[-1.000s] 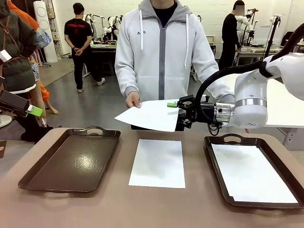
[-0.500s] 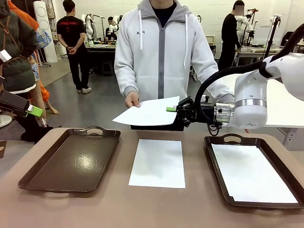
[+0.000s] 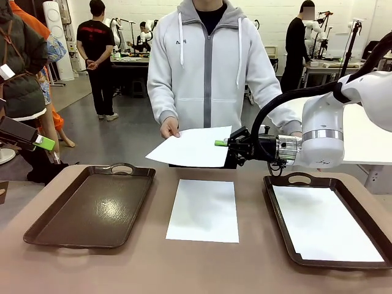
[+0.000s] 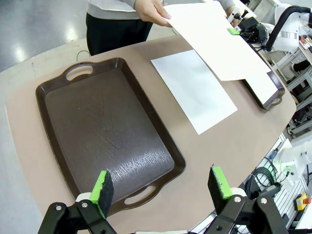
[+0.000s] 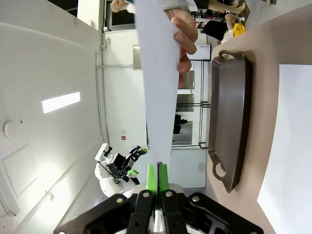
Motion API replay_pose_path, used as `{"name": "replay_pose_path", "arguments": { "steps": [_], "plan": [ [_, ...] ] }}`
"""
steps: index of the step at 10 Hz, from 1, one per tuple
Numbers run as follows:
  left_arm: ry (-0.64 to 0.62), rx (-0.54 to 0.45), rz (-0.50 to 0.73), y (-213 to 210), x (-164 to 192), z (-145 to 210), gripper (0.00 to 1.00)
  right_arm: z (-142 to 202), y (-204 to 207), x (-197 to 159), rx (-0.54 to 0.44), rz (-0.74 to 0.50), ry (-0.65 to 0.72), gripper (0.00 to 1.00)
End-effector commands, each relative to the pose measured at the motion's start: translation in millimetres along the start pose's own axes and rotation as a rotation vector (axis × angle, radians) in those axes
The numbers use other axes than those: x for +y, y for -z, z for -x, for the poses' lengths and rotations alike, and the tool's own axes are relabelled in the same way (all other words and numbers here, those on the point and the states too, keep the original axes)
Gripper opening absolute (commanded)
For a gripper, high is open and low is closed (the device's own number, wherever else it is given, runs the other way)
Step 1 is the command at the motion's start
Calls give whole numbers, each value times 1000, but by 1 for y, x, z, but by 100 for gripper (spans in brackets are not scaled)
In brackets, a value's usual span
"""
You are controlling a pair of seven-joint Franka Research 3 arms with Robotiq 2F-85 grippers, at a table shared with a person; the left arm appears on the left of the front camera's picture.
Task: Sort the A4 documents.
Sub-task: Receive the A4 Paper, then place the A4 Paper in the designated Handle tray.
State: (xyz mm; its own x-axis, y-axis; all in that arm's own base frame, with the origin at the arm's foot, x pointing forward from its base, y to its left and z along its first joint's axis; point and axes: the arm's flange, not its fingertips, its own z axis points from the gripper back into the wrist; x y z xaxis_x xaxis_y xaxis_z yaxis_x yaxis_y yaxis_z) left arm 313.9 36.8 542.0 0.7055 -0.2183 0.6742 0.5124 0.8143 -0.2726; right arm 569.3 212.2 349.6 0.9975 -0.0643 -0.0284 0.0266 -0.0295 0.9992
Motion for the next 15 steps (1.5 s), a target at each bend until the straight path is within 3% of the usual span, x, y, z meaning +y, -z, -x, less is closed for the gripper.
{"name": "replay_pose_path", "arguments": {
  "steps": [1,2,3,15],
  "plan": [
    [7,-5,21,0,1,0,100,-5,-3,5,62,-36,19,0],
    [7,-5,21,0,1,0,100,-3,-8,13,130,-85,4,0],
    [7,-5,21,0,1,0,100,1,0,2,14,-15,0,0],
    [7,-5,21,0,1,0,100,1,0,2,14,-15,0,0]
  ]
}}
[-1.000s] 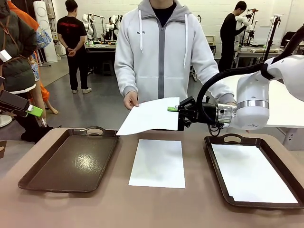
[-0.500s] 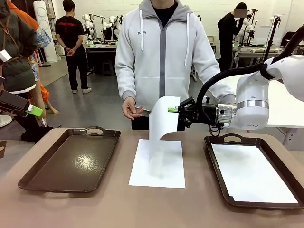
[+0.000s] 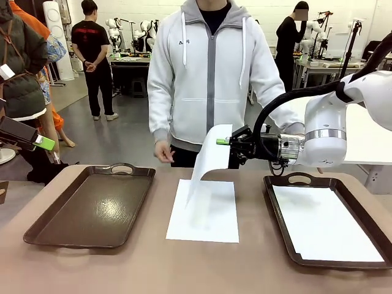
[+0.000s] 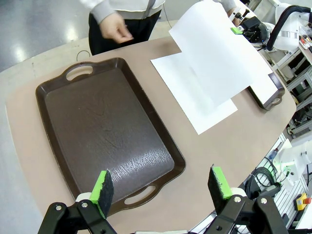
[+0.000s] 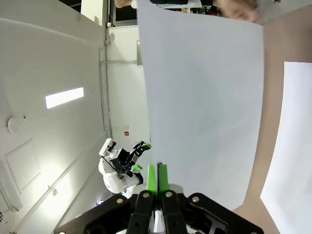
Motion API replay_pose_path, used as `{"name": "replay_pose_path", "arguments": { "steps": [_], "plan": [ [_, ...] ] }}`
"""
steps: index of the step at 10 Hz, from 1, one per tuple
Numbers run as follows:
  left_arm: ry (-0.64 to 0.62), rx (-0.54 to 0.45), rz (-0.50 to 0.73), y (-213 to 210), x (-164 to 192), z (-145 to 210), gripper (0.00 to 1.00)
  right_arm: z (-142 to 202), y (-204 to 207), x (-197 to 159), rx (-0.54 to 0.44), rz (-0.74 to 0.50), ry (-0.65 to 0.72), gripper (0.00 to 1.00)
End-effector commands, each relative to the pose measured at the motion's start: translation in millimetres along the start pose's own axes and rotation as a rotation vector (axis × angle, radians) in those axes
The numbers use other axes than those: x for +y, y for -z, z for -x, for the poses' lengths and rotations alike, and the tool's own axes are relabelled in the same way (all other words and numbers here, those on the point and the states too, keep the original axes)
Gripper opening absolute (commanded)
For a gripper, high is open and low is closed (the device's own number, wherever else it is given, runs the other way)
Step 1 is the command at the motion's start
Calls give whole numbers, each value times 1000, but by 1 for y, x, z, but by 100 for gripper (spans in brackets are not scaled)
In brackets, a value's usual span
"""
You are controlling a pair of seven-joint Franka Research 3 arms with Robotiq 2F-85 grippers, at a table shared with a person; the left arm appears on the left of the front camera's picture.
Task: Sort the A4 documents.
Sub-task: Place the A4 Paper in the designated Handle tray.
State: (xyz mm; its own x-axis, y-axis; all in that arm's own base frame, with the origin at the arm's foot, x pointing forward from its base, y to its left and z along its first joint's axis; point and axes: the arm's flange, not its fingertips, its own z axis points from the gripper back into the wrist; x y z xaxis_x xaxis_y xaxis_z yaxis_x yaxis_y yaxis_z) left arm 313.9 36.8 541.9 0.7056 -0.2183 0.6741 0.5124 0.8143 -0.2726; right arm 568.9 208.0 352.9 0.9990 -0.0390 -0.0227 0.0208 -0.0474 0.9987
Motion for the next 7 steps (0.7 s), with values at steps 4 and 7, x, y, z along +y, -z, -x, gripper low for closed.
{"name": "replay_pose_path", "arguments": {
  "steps": [4,7],
  "plan": [
    [7,-6,21,0,1,0,100,1,4,-2,-11,3,5,0],
    [7,-6,21,0,1,0,100,25,-40,17,13,140,-129,1]
  ]
}}
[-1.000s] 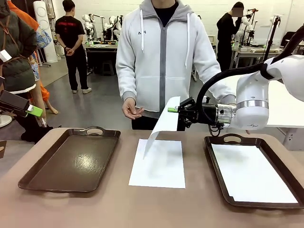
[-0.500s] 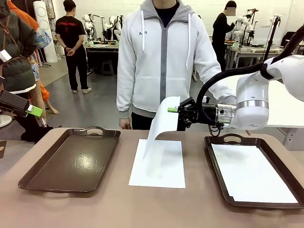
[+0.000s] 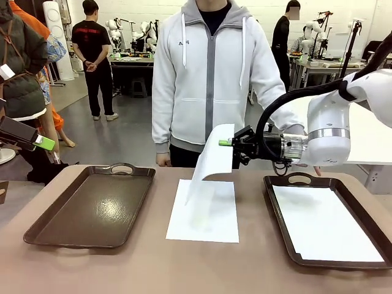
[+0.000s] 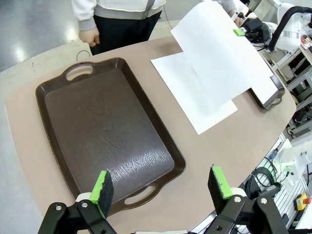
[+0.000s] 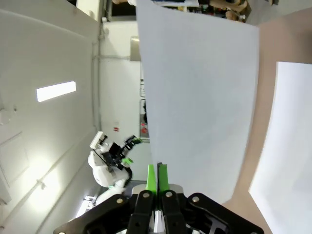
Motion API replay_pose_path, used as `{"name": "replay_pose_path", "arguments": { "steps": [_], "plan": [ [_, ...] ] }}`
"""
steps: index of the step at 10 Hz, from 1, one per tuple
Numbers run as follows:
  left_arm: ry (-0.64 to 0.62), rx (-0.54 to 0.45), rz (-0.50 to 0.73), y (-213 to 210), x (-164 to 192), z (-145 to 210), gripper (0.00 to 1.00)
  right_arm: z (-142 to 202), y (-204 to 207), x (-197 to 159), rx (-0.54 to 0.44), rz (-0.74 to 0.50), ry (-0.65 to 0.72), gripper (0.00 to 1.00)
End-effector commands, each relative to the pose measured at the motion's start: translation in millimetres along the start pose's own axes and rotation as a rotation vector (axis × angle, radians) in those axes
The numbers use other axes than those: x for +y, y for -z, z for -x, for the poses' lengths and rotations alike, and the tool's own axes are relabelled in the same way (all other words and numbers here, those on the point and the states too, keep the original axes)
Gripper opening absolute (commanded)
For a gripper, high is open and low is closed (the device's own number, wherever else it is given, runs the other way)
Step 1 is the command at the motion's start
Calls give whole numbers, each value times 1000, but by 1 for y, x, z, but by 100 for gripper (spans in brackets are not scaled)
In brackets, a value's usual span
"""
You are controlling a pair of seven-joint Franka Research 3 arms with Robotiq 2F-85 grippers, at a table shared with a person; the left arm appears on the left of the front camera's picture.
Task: Sort the A4 documents.
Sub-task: Place the A4 Paper in the designated Handle tray.
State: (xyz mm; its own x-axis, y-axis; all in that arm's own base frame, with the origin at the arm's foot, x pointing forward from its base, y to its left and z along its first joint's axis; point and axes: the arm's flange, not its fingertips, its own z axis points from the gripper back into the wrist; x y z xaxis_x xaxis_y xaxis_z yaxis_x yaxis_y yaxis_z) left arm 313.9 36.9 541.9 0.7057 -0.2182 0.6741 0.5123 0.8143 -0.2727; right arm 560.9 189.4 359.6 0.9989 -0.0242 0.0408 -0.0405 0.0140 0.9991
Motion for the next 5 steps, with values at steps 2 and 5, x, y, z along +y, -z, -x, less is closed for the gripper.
{"name": "replay_pose_path", "arguments": {
  "steps": [2,5],
  "plan": [
    [7,-6,21,0,1,0,100,28,-75,23,46,250,-46,1],
    [7,-6,21,0,1,0,100,40,-165,51,126,361,32,1]
  ]
}}
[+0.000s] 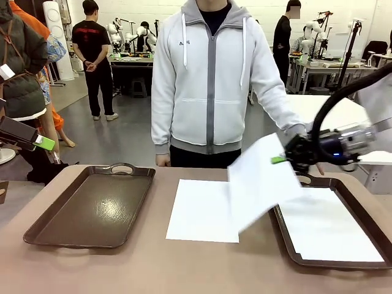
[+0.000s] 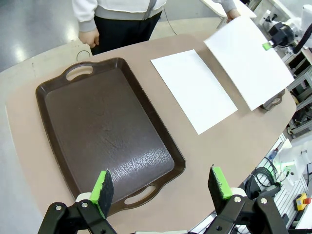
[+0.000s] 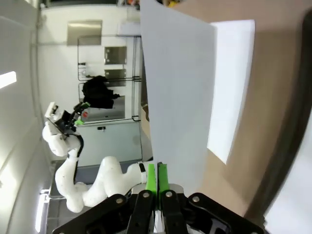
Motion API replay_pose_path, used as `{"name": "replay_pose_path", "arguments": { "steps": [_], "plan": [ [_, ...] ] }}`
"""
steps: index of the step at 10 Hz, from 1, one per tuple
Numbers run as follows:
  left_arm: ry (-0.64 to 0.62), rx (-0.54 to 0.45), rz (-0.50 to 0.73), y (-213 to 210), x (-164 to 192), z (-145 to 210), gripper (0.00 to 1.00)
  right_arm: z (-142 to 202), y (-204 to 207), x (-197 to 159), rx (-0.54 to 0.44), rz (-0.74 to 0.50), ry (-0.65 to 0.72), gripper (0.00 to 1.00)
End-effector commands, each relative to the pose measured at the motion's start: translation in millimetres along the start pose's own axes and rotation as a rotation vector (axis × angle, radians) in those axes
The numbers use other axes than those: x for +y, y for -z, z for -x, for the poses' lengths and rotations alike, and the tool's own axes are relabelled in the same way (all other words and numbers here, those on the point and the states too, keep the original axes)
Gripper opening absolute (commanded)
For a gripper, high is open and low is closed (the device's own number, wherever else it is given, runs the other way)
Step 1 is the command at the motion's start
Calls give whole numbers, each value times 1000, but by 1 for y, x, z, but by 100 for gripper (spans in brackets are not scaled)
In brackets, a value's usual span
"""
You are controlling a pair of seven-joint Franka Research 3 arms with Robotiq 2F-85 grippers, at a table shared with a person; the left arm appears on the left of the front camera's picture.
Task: Sort the A4 documents.
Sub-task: Place the A4 Paper in the designated Handle tray.
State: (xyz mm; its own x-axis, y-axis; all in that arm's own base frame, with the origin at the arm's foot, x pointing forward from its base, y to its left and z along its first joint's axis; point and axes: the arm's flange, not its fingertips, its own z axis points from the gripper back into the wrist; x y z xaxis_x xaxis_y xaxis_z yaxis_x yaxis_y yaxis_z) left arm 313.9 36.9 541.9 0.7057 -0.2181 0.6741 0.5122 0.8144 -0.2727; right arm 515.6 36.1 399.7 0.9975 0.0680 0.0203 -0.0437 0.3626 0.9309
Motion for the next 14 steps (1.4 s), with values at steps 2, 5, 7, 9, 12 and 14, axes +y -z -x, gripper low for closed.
{"name": "replay_pose_path", "arguments": {
  "steps": [2,5,7,9,12,14],
  "plan": [
    [7,-5,21,0,1,0,100,11,-50,4,62,65,28,1],
    [7,-5,21,0,1,0,100,11,-73,-9,51,96,-5,1],
    [7,-5,21,0,1,0,100,11,-75,-16,68,78,-46,1],
    [7,-5,21,0,1,0,100,10,-89,-31,27,19,-14,1],
    [7,-5,21,0,1,0,100,9,-92,-77,41,65,59,1],
    [7,-5,21,0,1,0,100,11,-86,-96,122,131,111,1]
  ]
}}
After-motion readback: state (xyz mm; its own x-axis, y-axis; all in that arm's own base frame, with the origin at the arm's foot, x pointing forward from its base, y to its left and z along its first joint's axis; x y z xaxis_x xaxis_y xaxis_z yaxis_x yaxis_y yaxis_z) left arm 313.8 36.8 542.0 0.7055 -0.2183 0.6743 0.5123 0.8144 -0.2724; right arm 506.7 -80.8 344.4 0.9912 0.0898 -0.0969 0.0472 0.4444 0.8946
